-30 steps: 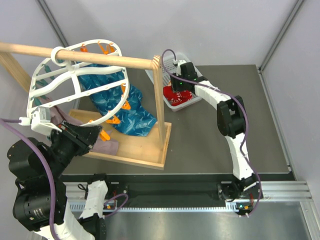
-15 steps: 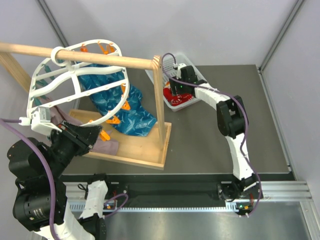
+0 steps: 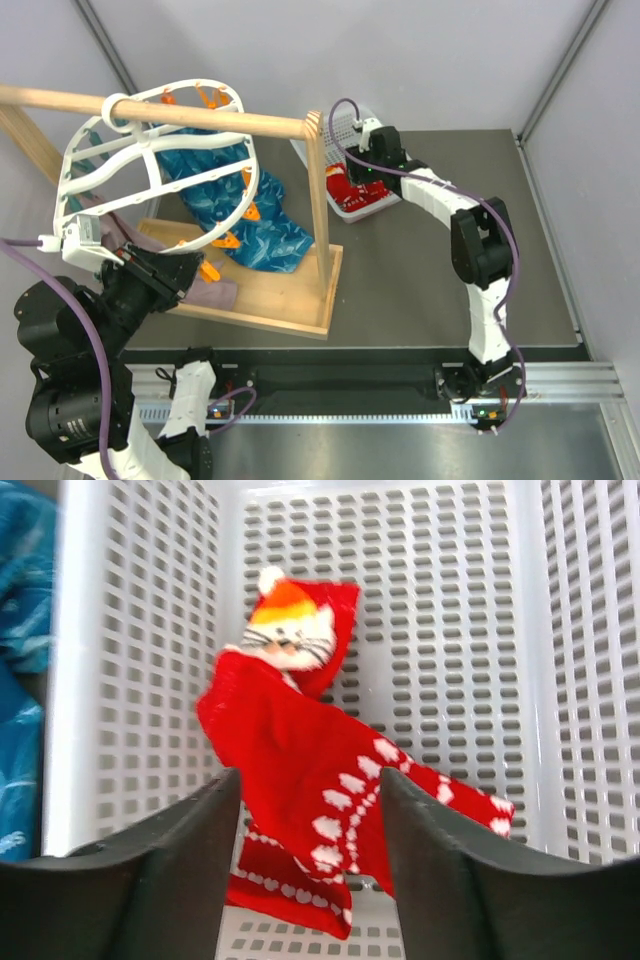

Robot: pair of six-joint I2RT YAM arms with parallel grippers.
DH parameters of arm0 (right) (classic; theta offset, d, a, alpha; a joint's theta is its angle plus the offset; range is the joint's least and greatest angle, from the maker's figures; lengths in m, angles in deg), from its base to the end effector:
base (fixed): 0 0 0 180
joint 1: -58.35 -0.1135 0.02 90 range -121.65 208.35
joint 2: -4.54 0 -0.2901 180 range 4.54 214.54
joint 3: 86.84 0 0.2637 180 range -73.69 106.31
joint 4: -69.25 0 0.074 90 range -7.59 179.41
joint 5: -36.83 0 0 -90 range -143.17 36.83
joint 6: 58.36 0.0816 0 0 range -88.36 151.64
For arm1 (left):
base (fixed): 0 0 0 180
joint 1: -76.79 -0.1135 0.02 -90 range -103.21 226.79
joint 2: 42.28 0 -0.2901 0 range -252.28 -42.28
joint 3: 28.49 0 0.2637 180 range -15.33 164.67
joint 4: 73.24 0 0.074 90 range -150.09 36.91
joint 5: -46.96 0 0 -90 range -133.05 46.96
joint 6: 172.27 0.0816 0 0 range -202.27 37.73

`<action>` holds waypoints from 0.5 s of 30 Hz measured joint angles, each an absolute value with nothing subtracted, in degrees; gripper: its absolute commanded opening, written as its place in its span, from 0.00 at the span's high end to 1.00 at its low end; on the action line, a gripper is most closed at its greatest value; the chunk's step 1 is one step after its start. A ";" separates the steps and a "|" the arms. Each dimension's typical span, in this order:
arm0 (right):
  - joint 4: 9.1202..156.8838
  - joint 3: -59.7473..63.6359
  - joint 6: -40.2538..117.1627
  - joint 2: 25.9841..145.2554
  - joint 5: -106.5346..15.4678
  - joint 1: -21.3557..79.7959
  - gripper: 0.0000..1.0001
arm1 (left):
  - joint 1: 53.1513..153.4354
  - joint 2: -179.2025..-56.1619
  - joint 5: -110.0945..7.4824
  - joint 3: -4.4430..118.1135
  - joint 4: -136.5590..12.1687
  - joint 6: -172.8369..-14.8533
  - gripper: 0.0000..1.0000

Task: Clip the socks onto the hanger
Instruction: Adjust the sock in the bin, then pick up the sock from the bin.

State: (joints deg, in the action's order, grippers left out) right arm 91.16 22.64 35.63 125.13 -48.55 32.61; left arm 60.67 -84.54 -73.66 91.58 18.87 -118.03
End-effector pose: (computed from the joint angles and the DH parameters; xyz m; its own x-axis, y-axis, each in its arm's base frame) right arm 0.4985 0.2477 0.2278 -0.5240 -0.1757 -0.8334 -0.4584 0.8829 0.1021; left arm 0.0122 -0.0397 0.5307 -0.3300 -0.6189 -0.7128 0.0522 0.7420 -0.6684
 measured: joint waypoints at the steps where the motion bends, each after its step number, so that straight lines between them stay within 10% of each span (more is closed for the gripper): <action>1: 90.72 22.73 35.65 124.87 -48.09 32.57 0.46 | 60.67 -84.47 -73.66 91.58 18.87 -118.03 1.00; 15: 93.63 33.46 34.95 133.51 -47.22 30.34 0.44 | 60.67 -84.27 -73.66 91.58 18.84 -118.03 1.00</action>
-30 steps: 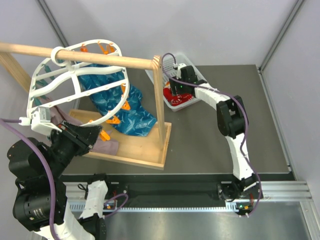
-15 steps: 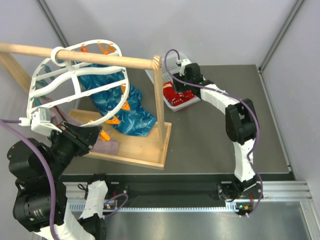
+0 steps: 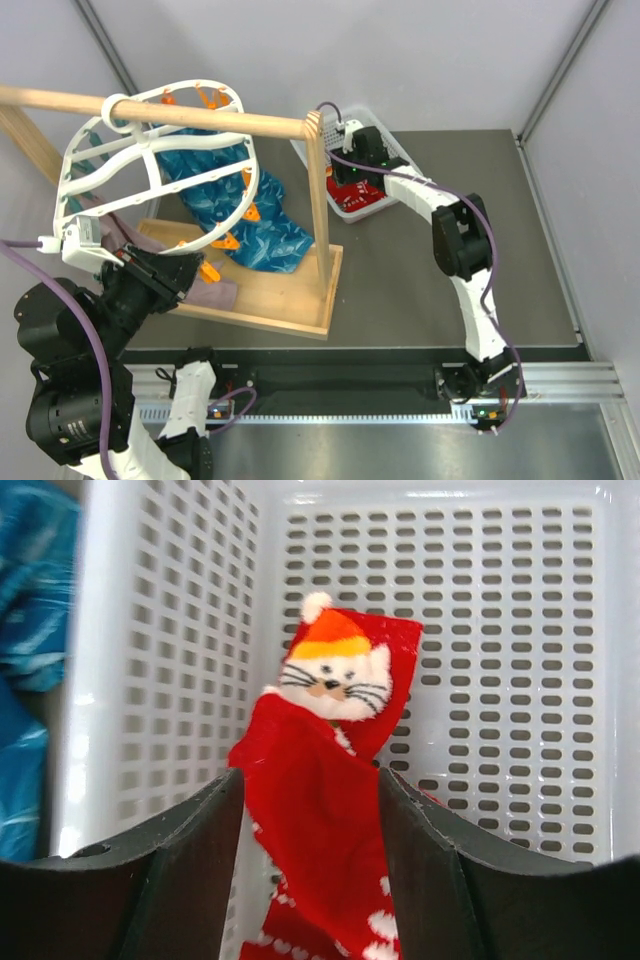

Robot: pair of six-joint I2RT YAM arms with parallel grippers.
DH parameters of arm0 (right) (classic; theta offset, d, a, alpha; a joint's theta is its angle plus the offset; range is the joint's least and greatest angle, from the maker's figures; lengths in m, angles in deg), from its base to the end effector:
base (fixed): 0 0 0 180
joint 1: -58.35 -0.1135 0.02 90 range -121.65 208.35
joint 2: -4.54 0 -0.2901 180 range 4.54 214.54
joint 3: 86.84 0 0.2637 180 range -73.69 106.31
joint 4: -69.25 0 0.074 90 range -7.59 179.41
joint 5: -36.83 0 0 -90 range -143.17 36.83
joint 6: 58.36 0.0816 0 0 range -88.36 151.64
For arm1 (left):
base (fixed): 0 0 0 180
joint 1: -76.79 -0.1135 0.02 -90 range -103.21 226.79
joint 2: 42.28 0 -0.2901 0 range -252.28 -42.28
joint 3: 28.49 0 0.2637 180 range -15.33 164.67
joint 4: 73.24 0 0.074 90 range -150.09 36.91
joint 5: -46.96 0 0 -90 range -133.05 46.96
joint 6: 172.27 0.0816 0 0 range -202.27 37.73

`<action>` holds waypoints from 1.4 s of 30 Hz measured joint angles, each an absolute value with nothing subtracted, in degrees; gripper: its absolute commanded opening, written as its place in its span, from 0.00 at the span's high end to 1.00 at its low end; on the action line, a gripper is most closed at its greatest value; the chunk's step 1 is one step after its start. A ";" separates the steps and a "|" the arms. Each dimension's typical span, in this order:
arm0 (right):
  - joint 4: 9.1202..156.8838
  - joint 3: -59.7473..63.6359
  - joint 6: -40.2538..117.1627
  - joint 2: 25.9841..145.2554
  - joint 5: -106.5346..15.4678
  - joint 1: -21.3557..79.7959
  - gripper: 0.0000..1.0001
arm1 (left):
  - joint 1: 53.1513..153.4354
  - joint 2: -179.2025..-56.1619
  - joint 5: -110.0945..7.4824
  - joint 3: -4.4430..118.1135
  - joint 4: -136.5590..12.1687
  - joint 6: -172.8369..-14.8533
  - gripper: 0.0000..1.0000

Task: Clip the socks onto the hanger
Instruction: Pick up the sock from the bin.

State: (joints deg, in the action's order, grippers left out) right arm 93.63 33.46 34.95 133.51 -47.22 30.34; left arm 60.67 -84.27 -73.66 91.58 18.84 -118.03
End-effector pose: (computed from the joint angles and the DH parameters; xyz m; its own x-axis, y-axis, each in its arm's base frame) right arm 0.5197 0.2860 0.2147 -0.5121 -0.2073 -0.8335 -0.5151 0.8507 0.1048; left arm 0.0104 -0.0403 0.5307 -0.3264 -0.6178 -0.7154 0.0556 0.7430 -0.6670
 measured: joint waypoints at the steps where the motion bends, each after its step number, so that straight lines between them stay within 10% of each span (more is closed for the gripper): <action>1: 94.02 34.03 34.80 134.40 -47.76 30.34 0.45 | 60.67 -84.27 -73.66 91.58 18.84 -118.03 1.00; 9: 95.03 35.63 34.16 137.72 -50.30 30.34 0.59 | 60.70 -84.27 -73.63 91.58 18.84 -118.03 1.00; 13: 95.09 36.06 33.90 138.29 -50.34 30.34 0.94 | 60.67 -84.27 -73.63 91.36 18.80 -118.03 1.00; 16: 95.20 36.11 34.21 138.31 -50.58 30.34 1.00 | 60.67 -84.27 -73.61 91.36 18.82 -118.01 1.00; 42: 93.13 21.29 36.42 105.68 -58.85 30.51 1.00 | 60.67 -83.77 -73.48 90.90 18.78 -118.06 1.00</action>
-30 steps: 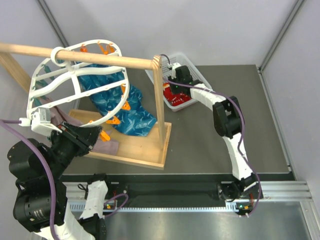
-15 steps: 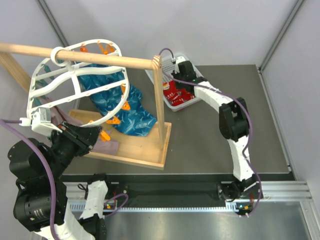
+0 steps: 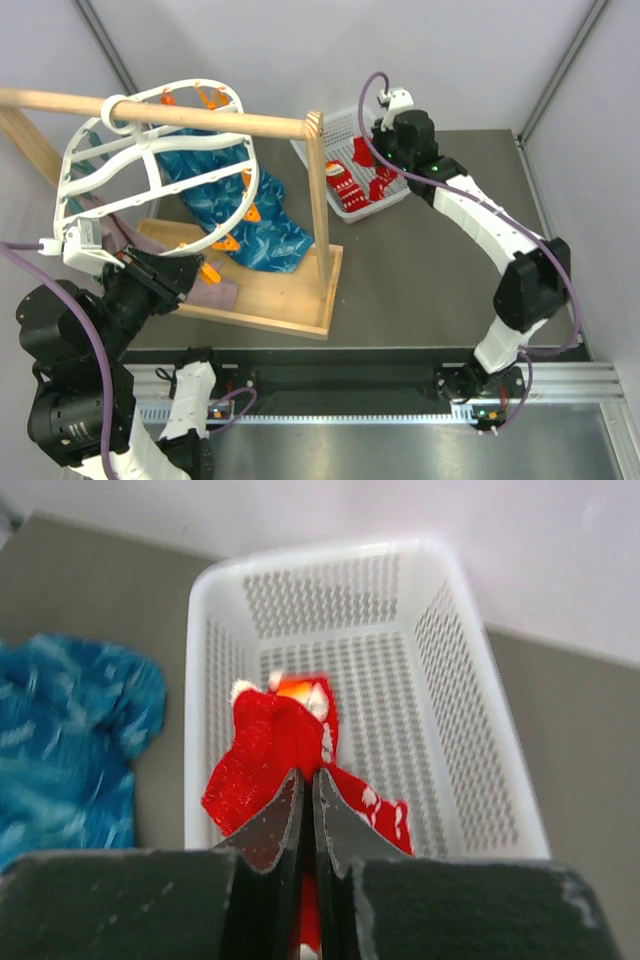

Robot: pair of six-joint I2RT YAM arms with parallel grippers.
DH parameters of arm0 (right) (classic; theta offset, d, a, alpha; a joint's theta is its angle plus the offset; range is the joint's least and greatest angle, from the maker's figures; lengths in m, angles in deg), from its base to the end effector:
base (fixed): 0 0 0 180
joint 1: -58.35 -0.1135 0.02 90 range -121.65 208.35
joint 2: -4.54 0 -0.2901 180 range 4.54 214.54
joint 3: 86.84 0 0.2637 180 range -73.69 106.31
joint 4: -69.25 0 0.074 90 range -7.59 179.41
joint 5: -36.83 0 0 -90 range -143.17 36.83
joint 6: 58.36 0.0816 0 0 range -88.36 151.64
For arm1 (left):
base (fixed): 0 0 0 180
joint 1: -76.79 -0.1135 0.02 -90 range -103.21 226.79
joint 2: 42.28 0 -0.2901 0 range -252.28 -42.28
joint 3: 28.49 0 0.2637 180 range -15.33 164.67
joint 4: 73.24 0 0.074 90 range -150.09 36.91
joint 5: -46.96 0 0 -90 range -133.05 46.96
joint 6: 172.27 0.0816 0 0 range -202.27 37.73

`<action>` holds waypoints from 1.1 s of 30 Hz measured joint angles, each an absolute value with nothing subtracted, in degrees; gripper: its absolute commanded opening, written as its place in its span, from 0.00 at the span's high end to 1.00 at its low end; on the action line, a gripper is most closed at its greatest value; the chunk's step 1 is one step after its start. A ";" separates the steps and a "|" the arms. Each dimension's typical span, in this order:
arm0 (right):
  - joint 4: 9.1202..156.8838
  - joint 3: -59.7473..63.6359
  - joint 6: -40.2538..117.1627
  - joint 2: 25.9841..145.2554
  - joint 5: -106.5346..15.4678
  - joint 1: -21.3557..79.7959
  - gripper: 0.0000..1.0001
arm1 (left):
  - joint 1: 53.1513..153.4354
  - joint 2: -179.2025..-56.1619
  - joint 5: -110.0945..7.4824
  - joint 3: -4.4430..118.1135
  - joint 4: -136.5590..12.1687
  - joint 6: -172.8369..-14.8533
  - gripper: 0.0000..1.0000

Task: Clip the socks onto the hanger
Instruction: Pick up the sock from the bin, then clamp the sock onto the hanger.

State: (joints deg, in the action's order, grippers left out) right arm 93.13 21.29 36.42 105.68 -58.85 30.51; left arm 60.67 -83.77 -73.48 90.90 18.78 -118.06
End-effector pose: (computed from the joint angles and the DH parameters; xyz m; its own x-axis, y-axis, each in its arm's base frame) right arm 0.4338 0.2200 0.3851 -0.2878 -0.0582 -0.9559 -0.3582 0.9322 0.0511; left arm 0.0095 -0.0403 0.5283 -0.3262 -0.6191 -0.7144 0.0516 0.7429 -0.6674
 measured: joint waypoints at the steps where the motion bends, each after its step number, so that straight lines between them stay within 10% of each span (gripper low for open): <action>1: 92.10 17.62 37.31 103.21 -57.93 30.51 1.00 | 60.67 -83.66 -73.48 90.81 18.76 -118.10 1.00; 9: 91.60 -14.23 48.26 72.85 -48.35 27.74 1.00 | 60.67 -83.29 -73.92 90.07 18.74 -118.80 1.00; 15: 95.44 -20.72 54.75 56.61 -51.04 4.50 1.00 | 60.67 -83.29 -74.01 89.81 18.63 -118.84 1.00; 22: 96.93 -20.65 65.09 56.55 -57.62 -19.67 1.00 | 60.67 -82.96 -74.77 86.55 18.28 -119.00 1.00; 33: 84.80 -15.52 83.87 67.63 -67.44 -25.53 1.00 | 60.67 -81.37 -75.19 86.46 17.91 -120.15 1.00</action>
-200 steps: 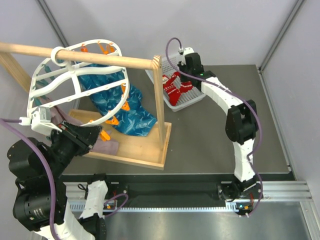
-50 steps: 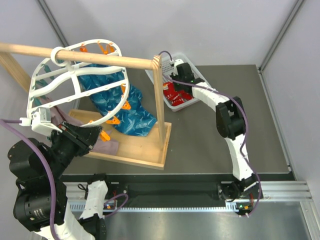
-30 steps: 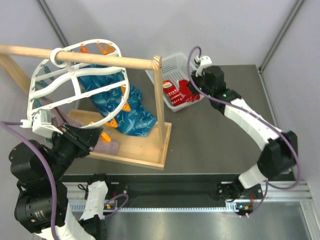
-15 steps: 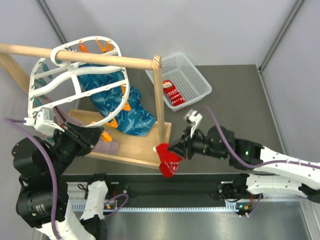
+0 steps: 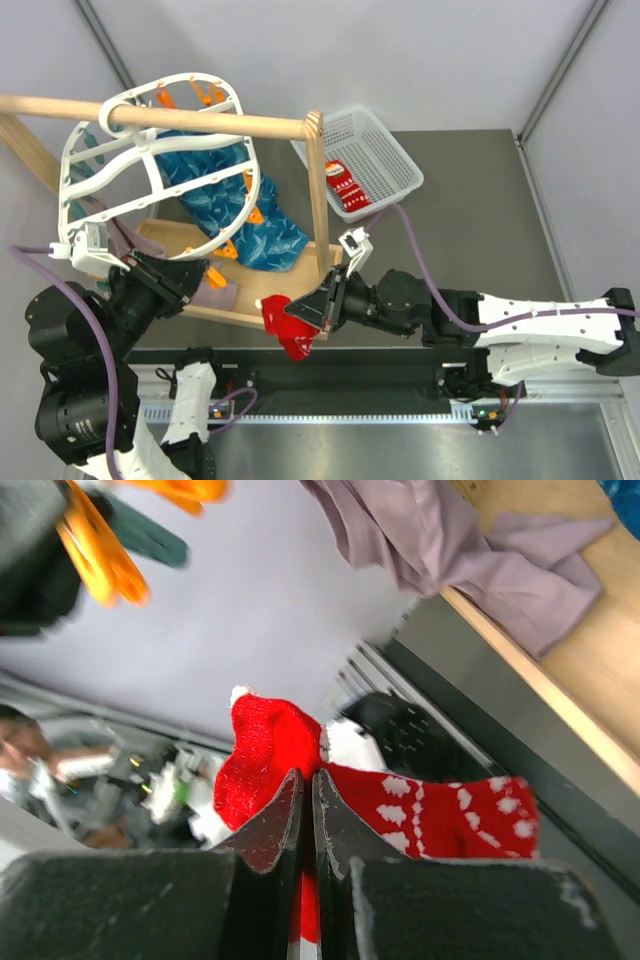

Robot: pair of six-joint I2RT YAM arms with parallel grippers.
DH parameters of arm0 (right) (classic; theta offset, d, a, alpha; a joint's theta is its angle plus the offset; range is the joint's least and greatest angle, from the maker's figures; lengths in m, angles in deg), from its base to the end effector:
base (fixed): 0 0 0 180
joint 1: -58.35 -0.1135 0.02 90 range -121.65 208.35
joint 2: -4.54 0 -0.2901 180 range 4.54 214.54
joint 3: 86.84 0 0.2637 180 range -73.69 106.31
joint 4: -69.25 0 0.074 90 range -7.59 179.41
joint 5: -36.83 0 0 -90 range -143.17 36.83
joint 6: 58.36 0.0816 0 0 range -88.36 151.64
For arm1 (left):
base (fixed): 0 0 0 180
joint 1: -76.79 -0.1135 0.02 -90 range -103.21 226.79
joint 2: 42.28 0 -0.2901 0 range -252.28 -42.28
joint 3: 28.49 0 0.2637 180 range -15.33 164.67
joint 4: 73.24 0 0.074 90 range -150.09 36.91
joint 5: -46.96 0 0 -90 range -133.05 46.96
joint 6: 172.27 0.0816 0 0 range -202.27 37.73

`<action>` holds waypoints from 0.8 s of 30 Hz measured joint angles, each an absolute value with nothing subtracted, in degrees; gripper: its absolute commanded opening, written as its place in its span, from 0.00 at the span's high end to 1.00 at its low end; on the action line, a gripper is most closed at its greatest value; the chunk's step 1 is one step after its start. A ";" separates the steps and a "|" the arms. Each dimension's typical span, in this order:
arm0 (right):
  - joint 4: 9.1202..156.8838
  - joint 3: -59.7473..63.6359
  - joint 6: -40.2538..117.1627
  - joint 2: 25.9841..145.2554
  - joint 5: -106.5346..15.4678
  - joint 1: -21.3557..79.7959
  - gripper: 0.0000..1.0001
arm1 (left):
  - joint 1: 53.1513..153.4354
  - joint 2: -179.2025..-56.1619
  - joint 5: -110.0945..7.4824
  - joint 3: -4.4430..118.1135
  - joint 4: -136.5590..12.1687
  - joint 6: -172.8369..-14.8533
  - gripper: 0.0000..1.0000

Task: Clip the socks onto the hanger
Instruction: Clamp the sock onto the hanger.

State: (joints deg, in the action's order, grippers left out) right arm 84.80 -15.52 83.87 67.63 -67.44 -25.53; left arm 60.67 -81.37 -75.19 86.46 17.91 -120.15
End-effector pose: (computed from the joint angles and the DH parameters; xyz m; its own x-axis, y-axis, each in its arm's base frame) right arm 0.0521 0.2977 0.3904 -0.7494 0.1962 -0.6323 -0.5635 0.3123 0.7648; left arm 0.0094 -0.0425 0.5144 -0.3584 -0.6447 -0.6752 0.0481 0.7095 -0.7030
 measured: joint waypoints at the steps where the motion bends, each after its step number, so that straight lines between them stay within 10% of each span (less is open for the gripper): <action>1: 83.79 -14.77 85.57 68.22 -69.10 -25.90 1.00 | 60.67 -81.37 -75.21 86.46 17.93 -120.18 1.00; 24: 79.82 -2.16 97.81 81.14 -77.42 -26.45 1.00 | 60.67 -80.38 -75.19 86.44 17.25 -121.09 1.00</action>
